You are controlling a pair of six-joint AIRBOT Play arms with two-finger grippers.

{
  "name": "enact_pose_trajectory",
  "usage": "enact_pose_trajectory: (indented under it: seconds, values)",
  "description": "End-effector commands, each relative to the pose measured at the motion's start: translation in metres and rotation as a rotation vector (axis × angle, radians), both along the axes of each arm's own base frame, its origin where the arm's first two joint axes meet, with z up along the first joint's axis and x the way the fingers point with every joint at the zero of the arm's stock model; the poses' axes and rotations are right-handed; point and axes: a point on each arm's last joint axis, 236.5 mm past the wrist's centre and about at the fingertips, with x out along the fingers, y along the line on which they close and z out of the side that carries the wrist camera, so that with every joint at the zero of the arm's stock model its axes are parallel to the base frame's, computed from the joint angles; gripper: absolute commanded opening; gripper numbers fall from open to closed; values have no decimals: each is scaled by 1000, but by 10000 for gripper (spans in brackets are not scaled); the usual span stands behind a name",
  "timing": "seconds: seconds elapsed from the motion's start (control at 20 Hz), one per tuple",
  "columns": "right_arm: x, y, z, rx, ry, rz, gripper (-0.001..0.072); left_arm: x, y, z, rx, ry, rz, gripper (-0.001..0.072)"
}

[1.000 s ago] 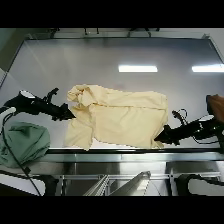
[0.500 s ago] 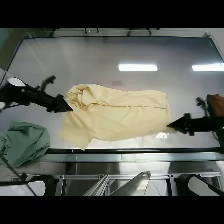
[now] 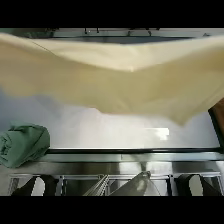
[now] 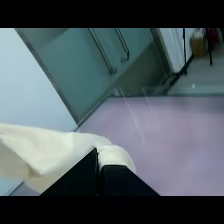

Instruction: Fold the shirts.

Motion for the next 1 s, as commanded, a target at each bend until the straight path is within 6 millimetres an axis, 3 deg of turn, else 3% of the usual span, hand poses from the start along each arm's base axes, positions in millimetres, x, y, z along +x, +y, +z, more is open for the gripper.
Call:
enact_pose_trajectory:
  seconds: [0.0, 0.1, 0.15, 0.2, 0.3, 0.4, 0.55, 0.75, 0.85, 0.95]
  values:
    - [-40, 35, 81, -76, -217, -3, 20, -58, 6, 73, 169, -270, 278, 26]
    - [-22, 18, 74, -116, -171, -59, 19, -51, 22, 65, 205, -188, 285, 26]
    - [-6, 2, 57, -122, -91, -100, 19, -38, 23, 51, 213, -115, 231, 26]
    - [9, -9, 38, -126, -25, -110, 19, -22, 16, 35, 209, -43, 144, 26]
    - [40, -23, -6, -118, 110, -106, 20, 31, 1, -13, 205, 131, -24, 26]
    - [73, -40, -68, -136, 270, -143, 20, 90, 8, -72, 234, 308, -41, 26]
    - [128, -57, -174, -94, 482, -167, 19, 174, 33, -182, 212, 598, -48, 26]
    - [200, -56, -315, -27, 708, -124, 20, 249, 40, -308, 102, 816, -169, 26]
    - [235, -47, -363, 82, 731, -82, 19, 276, 37, -364, 52, 914, -216, 25]
    - [265, -49, -395, 216, 731, -60, 19, 300, 34, -403, 20, 970, -236, 23]
